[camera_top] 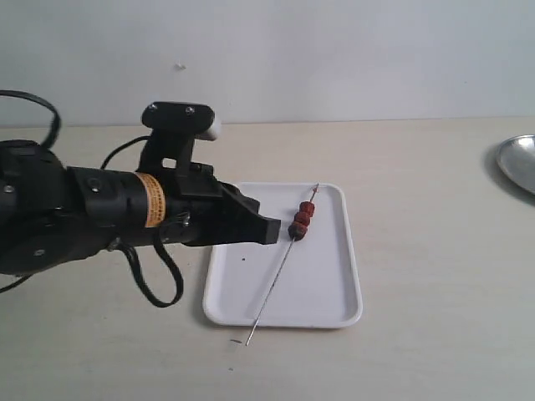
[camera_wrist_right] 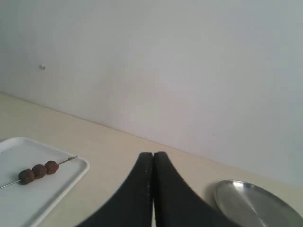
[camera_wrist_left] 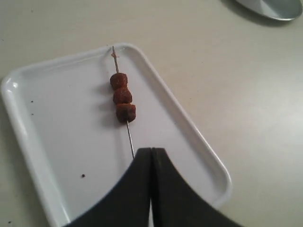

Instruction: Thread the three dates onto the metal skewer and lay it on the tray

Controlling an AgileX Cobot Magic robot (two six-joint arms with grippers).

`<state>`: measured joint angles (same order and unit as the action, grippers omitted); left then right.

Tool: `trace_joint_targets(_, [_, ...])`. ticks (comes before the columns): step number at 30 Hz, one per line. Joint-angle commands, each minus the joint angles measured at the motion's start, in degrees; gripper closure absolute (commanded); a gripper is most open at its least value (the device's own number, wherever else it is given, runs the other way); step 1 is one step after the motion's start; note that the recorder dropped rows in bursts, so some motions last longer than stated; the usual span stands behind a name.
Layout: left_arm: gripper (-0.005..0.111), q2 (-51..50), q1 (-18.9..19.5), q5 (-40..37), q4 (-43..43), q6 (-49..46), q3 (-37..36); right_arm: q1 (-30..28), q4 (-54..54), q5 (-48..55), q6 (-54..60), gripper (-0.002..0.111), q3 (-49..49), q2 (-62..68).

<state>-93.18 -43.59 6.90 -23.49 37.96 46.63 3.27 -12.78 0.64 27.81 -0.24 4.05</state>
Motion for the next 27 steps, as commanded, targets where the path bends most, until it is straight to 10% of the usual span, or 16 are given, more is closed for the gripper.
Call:
trace_joint_targets(1, [0.107,7.1,0.5,-0.8,-0.2,-2.4,-4.5,0.1,-0.4,-0.2,0.0,0.108,0.2,-0.3])
trace_joint_targets(15, [0.107,27.0,6.9,-0.9,-0.2,-8.2,-19.7,0.1,-0.7,-0.2,0.0,0.108,0.2,-0.3])
trace_joint_targets(27, [0.107,55.6,29.7,0.8,-0.2,-9.9,-36.3,0.1,-0.7,-0.2,0.0,0.108,0.2,-0.3])
